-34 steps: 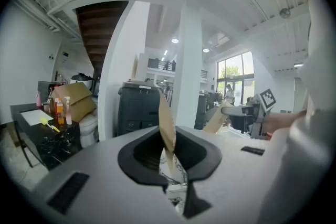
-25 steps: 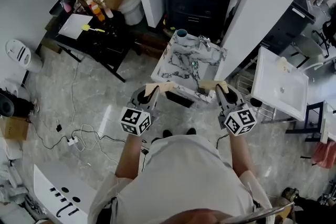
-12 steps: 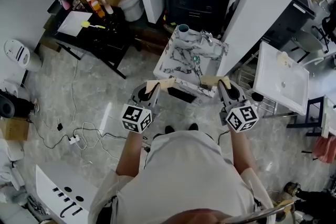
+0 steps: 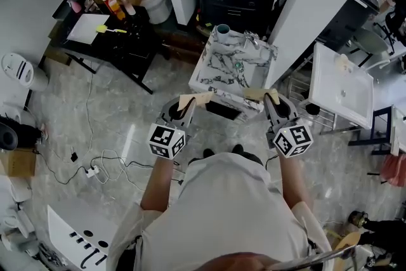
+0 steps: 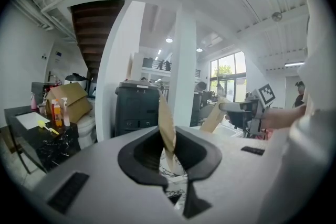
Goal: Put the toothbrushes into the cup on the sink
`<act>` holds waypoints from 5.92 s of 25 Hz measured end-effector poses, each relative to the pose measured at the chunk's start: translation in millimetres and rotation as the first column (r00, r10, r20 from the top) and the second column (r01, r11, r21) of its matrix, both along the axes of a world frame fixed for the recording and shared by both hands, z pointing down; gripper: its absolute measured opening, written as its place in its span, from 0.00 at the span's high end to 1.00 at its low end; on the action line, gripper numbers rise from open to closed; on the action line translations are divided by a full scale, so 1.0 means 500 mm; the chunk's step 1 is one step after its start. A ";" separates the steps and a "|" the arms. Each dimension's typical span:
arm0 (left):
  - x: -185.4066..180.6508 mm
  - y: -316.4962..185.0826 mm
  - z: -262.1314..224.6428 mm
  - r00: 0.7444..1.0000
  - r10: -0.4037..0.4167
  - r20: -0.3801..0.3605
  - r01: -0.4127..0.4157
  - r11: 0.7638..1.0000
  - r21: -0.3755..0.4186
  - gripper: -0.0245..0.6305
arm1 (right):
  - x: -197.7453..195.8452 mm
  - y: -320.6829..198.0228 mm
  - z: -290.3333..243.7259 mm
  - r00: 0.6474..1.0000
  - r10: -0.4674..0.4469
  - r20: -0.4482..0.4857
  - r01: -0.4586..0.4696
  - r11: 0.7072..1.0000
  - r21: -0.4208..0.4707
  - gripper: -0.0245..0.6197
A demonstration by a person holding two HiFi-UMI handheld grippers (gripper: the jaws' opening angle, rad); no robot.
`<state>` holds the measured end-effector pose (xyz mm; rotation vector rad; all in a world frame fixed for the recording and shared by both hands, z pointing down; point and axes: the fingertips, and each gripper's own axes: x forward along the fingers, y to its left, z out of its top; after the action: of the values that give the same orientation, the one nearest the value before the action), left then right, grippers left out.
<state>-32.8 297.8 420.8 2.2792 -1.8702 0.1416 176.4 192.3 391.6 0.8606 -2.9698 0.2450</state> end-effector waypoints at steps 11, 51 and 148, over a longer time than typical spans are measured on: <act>-0.030 0.019 0.012 1.000 0.004 -0.014 -0.004 1.000 -0.005 0.88 | -0.014 0.019 0.009 0.999 0.033 -0.015 -0.033 0.999 -0.006 0.85; -0.084 -0.390 0.062 0.990 -0.142 -0.002 0.141 0.986 -0.089 0.88 | -0.108 -0.455 0.107 0.995 -0.093 0.027 0.096 0.988 -0.118 0.85; -0.433 -0.690 0.262 0.991 0.055 -0.125 -0.088 0.957 -0.278 0.88 | -0.584 -0.819 0.516 0.925 0.076 -0.372 -0.173 0.956 -0.235 0.69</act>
<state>-249.1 -47.1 551.8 2.1122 -1.5959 0.2632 -115.4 -217.1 649.7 0.9450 -2.4775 0.4263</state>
